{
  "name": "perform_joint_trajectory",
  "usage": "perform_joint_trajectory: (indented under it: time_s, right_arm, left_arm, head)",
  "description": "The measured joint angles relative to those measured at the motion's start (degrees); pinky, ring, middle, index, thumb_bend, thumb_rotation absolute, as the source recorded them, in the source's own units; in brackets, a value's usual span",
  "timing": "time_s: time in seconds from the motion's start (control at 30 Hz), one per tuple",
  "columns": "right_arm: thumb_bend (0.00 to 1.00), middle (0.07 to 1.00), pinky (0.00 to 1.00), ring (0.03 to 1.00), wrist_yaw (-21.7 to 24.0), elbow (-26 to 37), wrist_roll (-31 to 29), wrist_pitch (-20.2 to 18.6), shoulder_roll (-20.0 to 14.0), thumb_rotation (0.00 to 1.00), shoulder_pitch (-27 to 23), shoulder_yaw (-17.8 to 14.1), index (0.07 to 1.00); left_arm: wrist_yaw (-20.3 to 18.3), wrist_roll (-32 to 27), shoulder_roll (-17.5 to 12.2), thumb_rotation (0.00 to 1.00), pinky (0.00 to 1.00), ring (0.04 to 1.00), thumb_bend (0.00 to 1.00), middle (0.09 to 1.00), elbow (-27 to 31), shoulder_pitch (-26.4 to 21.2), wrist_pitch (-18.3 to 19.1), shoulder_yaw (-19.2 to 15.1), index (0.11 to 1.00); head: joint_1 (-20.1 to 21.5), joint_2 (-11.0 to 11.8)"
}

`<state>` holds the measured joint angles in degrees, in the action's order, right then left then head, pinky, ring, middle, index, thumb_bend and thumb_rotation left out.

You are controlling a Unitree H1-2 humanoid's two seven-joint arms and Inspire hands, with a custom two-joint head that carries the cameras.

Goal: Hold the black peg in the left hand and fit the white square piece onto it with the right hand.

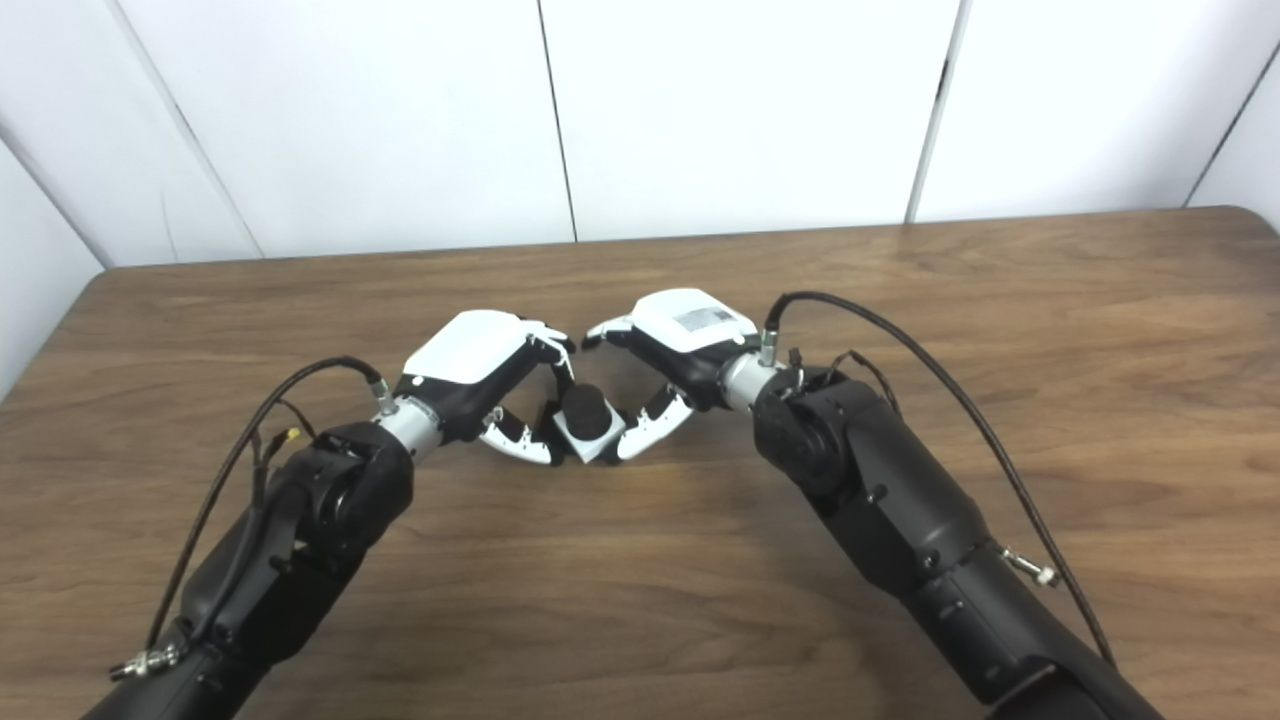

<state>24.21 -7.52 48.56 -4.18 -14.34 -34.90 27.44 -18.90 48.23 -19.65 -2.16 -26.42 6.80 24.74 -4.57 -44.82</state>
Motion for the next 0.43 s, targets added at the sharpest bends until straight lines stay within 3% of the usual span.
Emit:
perform_joint_trajectory:
  time_s: [0.33,0.43]
  right_arm:
    - [0.99,0.927,0.9,0.913,0.49,1.23,0.49,-1.7,-0.05,0.48,0.0,-0.15,0.96]
    - [0.98,0.915,0.91,0.913,0.62,1.48,0.56,-1.96,-0.29,0.45,0.03,-0.23,0.932]
  left_arm:
    - [-0.09,0.19,0.03,0.08,0.94,0.905,0.52,0.846,0.24,0.12,0.24,-0.01,0.488]
    - [-0.07,0.19,0.03,0.07,0.94,0.903,0.52,0.843,0.24,0.13,0.23,0.0,0.488]
  head:
    - [0.17,0.0]
    - [0.18,0.0]
